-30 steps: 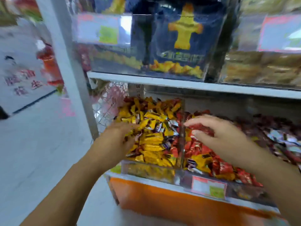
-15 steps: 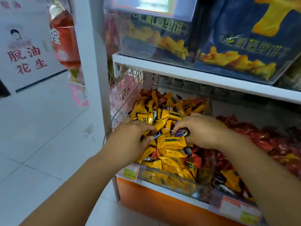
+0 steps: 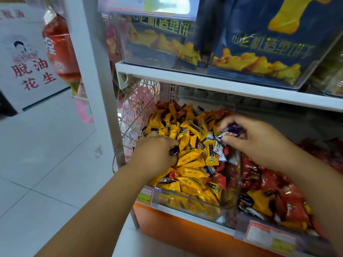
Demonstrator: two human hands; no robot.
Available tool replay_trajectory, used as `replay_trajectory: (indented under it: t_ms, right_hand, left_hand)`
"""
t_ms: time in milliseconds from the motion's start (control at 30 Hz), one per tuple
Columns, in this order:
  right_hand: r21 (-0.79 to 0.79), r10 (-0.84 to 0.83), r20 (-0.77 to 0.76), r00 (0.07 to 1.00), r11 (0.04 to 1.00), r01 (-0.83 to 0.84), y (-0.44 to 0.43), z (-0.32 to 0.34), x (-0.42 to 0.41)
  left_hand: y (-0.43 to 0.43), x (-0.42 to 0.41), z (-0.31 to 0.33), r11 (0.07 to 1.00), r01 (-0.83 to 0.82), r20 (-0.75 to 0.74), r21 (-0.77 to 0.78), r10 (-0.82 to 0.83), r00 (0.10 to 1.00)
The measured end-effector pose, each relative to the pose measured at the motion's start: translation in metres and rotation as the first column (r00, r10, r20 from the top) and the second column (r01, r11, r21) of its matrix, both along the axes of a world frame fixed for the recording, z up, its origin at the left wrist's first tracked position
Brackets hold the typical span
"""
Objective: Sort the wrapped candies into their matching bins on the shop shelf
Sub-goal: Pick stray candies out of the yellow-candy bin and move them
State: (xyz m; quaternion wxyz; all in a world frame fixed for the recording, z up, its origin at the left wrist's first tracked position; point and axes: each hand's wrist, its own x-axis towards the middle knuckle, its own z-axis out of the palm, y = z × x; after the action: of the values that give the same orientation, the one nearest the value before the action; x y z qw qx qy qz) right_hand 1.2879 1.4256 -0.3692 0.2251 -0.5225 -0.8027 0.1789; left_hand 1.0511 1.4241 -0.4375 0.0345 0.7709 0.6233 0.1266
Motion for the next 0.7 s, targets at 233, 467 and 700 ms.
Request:
replay_trajectory:
  t_ms: [233,467,700]
  right_hand:
    - [-0.029,-0.014,-0.058,0.998,1.000,0.012,-0.002,0.001,0.006]
    - [-0.026,-0.090,-0.118,0.989,0.996,0.087,-0.006,0.007,0.019]
    - [-0.002,-0.126,-0.089,0.988,0.992,0.126,-0.013,0.002,0.048]
  left_hand:
    - [0.002,-0.008,0.006,0.996,-0.069,0.415,0.060,0.038,0.909]
    - [0.001,0.037,0.026,0.977,0.196,0.595,0.080,-0.205,0.777]
    - [0.030,0.085,0.015,0.962,0.255,0.117,-0.099,-0.244,0.963]
